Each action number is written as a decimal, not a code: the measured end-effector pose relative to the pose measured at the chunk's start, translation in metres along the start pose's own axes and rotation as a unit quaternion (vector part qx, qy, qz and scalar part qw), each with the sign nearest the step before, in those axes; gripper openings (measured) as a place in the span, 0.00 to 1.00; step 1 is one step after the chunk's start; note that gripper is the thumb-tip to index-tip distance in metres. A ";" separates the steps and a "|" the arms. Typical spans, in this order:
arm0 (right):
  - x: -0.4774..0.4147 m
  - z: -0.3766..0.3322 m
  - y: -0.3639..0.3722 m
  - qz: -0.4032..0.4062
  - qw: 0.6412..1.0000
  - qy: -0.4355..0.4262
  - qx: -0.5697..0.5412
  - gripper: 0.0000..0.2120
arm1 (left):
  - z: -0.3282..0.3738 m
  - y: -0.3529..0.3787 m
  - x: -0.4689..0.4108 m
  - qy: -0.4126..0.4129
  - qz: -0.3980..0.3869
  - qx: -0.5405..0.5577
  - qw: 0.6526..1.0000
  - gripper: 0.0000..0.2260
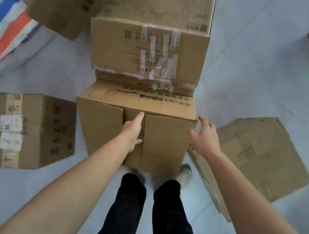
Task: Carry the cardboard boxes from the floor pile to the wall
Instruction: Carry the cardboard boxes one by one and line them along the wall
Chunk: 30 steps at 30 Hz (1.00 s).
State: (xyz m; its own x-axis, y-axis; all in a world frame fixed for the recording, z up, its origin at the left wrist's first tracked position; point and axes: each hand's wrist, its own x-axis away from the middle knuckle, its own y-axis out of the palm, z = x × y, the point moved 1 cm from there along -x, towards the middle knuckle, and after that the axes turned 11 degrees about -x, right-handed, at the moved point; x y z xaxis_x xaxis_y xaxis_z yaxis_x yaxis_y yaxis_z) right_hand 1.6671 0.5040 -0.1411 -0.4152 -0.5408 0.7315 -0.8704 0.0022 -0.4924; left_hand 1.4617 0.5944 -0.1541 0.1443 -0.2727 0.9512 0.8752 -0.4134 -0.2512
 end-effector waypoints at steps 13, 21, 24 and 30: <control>-0.046 0.041 0.051 0.061 0.998 0.002 -0.026 0.33 | -0.016 0.025 -0.097 -0.109 -0.002 0.098 0.989 0.51; -0.074 0.037 0.070 -0.052 0.993 0.078 0.069 0.43 | -0.073 0.014 -0.083 -0.051 0.046 0.105 0.992 0.37; -0.080 0.041 0.075 -0.080 0.991 0.065 0.084 0.47 | -0.099 0.012 -0.073 -0.007 0.090 0.105 0.990 0.33; -0.060 0.043 0.088 -0.146 0.983 0.034 0.106 0.52 | -0.121 0.003 -0.049 0.036 0.215 0.017 0.976 0.28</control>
State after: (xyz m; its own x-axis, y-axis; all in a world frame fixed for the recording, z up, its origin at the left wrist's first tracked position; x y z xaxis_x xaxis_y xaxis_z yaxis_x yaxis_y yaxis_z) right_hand 1.6270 0.5003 -0.2480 -0.1788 -0.4355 0.8822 -0.8835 -0.3234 -0.3388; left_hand 1.4015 0.5014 -0.2232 0.4705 -0.4752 0.7435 0.7558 -0.2178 -0.6175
